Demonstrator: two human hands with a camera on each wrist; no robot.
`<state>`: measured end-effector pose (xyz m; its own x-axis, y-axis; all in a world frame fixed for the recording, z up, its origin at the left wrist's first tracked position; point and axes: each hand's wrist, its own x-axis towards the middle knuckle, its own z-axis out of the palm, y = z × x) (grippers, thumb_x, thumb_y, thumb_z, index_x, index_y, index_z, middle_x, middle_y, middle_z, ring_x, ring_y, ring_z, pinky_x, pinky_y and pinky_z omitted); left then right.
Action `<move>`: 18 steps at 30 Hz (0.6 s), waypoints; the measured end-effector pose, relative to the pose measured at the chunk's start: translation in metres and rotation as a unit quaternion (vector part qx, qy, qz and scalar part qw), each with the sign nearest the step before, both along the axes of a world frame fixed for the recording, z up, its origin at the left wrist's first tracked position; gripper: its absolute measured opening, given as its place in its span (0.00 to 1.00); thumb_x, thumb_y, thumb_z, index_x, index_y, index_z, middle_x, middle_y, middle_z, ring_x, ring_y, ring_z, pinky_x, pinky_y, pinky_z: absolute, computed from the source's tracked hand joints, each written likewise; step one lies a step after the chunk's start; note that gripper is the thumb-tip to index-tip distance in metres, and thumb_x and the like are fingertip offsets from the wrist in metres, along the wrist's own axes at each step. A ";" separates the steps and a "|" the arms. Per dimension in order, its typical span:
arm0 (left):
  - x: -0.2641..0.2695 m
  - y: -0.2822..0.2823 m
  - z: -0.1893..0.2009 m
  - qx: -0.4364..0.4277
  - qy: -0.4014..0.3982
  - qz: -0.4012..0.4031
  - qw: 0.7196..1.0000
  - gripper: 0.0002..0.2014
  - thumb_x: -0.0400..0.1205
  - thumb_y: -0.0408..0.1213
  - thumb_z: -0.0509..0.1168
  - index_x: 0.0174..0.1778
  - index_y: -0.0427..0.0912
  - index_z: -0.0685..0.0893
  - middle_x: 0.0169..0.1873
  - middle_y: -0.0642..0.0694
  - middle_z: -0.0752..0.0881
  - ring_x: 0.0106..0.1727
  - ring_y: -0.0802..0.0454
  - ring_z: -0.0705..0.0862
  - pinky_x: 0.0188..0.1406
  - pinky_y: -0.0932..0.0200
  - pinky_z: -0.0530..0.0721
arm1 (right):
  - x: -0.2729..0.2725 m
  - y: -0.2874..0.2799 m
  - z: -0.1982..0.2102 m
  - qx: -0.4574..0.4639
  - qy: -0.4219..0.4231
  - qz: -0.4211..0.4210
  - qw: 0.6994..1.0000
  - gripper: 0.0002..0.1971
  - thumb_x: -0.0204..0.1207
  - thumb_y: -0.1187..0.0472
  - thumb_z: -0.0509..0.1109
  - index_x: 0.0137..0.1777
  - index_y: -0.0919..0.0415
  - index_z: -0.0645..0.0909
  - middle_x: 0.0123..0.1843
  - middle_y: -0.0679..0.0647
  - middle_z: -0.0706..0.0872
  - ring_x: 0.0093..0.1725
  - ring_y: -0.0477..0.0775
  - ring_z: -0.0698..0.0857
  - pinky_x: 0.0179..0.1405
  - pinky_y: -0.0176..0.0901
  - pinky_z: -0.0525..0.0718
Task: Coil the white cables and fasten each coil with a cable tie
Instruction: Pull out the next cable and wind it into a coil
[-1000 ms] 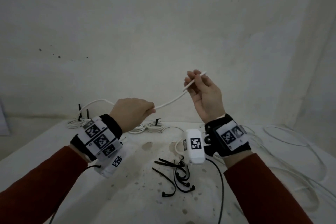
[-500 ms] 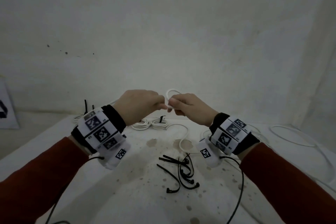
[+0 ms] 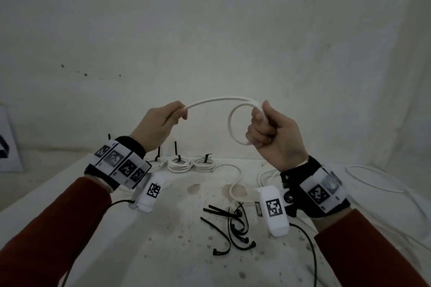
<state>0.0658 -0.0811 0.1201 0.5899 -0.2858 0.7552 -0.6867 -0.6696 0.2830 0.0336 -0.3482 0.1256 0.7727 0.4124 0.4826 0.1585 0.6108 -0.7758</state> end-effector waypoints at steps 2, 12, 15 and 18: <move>0.005 0.003 -0.007 -0.017 0.003 0.023 1.000 0.13 0.85 0.47 0.51 0.40 0.51 0.78 0.28 0.39 0.79 0.30 0.47 0.76 0.30 0.67 0.69 | -0.002 -0.006 0.006 0.085 0.014 0.025 0.996 0.21 0.82 0.53 0.52 0.33 0.58 0.80 0.22 0.46 0.52 0.21 0.47 0.52 0.21 0.36 0.59; 0.000 -0.037 -0.024 0.246 -0.211 0.111 0.939 0.16 0.82 0.44 0.53 0.37 0.43 0.83 0.24 0.48 0.81 0.22 0.44 0.78 0.26 0.59 0.64 | 0.006 -0.001 0.019 0.349 0.029 0.040 0.936 0.08 0.81 0.62 0.57 0.46 0.63 0.78 0.30 0.49 0.79 0.26 0.48 0.75 0.34 0.39 0.81; -0.010 -0.048 -0.020 0.284 -0.244 0.102 0.922 0.16 0.82 0.44 0.53 0.36 0.44 0.83 0.24 0.49 0.79 0.24 0.45 0.77 0.28 0.58 0.64 | 0.014 0.008 0.021 0.311 0.019 -0.035 0.949 0.05 0.76 0.61 0.60 0.48 0.60 0.75 0.34 0.47 0.85 0.30 0.46 0.82 0.41 0.37 0.84; -0.021 -0.058 -0.019 0.312 -0.258 0.089 0.910 0.15 0.80 0.44 0.54 0.36 0.47 0.84 0.25 0.51 0.80 0.27 0.47 0.79 0.29 0.59 0.69 | 0.025 0.015 0.014 0.260 0.030 -0.083 0.961 0.04 0.80 0.63 0.60 0.48 0.60 0.76 0.39 0.50 0.90 0.34 0.46 0.87 0.44 0.38 0.87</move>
